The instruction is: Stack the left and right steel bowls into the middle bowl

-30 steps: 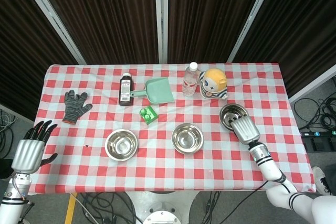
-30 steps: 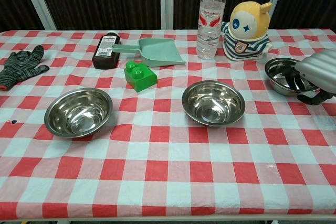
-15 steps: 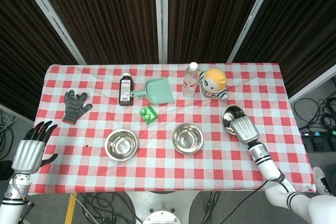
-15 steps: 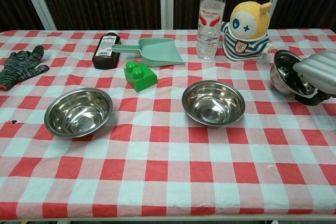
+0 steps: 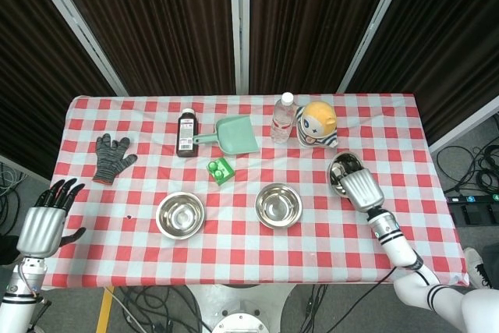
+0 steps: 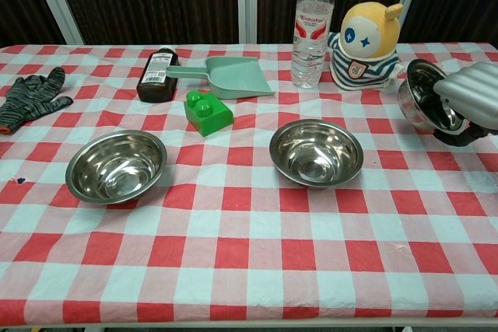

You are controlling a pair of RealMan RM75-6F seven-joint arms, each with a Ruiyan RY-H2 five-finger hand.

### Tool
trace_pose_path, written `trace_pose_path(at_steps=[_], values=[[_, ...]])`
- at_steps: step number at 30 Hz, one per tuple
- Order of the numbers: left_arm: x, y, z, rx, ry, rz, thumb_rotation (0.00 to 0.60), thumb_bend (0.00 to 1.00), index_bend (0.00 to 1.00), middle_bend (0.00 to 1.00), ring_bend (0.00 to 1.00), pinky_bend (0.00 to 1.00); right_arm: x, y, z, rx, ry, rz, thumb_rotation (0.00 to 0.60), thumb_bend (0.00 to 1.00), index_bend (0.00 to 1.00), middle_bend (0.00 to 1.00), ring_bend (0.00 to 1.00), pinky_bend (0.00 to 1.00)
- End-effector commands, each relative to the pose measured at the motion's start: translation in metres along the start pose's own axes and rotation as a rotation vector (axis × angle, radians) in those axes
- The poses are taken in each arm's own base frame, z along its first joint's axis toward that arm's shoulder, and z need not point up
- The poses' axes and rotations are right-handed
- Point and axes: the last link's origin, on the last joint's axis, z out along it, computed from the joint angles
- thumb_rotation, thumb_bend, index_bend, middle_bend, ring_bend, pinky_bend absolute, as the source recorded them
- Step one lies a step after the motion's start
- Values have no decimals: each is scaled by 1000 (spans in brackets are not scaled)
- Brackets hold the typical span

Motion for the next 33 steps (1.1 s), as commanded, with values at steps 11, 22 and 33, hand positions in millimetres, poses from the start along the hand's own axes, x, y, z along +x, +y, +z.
trace_pose_path(at_steps=[11,22,33], values=[[31,-17,7,76,99,-8,600,127,197,216,126,242,83,-60,-7,237,124,20,600,336,638,601,608,609],[38,-28,-5,130,109,-9,600,139,197,216,127,241,84,-98,-1,319,33,62,600,335,638,601,608,609],[37,-30,-7,125,101,-18,600,220,197,216,126,241,76,-114,0,352,-16,59,600,336,644,596,607,609]])
